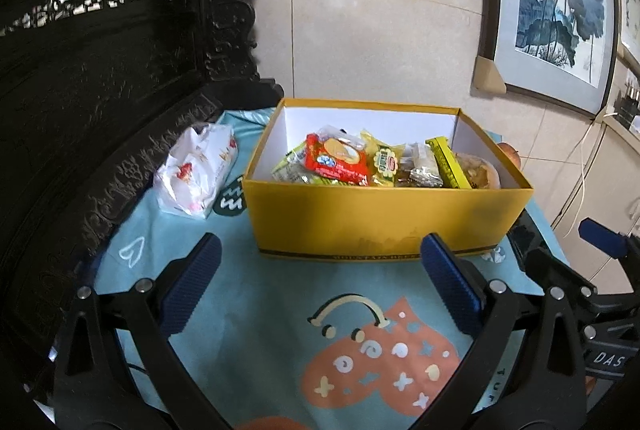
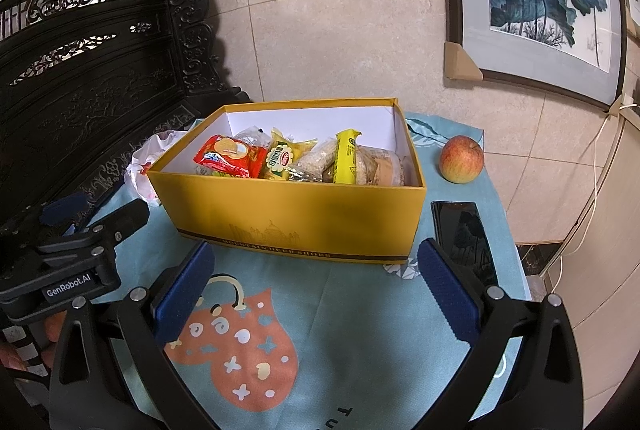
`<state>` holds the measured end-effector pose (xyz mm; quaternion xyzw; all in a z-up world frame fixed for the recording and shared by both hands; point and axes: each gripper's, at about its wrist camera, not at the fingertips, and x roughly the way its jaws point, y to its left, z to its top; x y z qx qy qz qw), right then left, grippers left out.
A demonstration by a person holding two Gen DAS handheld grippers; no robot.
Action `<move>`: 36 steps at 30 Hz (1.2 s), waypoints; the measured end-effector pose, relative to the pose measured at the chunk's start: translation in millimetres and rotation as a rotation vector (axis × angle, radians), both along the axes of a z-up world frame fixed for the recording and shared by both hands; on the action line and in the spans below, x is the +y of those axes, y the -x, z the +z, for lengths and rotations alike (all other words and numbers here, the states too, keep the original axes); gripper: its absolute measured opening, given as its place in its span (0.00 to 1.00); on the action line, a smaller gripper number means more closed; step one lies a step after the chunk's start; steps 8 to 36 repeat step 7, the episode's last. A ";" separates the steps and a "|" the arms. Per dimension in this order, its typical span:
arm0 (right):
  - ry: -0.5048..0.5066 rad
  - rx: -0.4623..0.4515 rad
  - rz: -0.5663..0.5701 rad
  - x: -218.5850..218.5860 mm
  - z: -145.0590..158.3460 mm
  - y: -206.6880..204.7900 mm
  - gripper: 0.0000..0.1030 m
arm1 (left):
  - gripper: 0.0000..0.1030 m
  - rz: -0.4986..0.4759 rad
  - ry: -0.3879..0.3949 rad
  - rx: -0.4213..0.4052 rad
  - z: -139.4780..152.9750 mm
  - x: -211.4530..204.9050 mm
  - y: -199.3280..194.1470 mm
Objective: Organize snacks
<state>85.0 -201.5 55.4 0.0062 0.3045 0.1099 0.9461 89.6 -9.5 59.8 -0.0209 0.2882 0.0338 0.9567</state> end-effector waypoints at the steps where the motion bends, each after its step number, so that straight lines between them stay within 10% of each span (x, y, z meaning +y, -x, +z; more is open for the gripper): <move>1: 0.000 0.001 0.000 -0.1 -0.7 0.3 0.99 | 0.98 0.003 0.000 0.003 -0.1 0.2 -0.6; 36: 0.003 0.003 0.004 -0.4 0.3 -0.8 0.99 | 0.98 0.001 0.001 0.027 0.5 -0.1 -3.0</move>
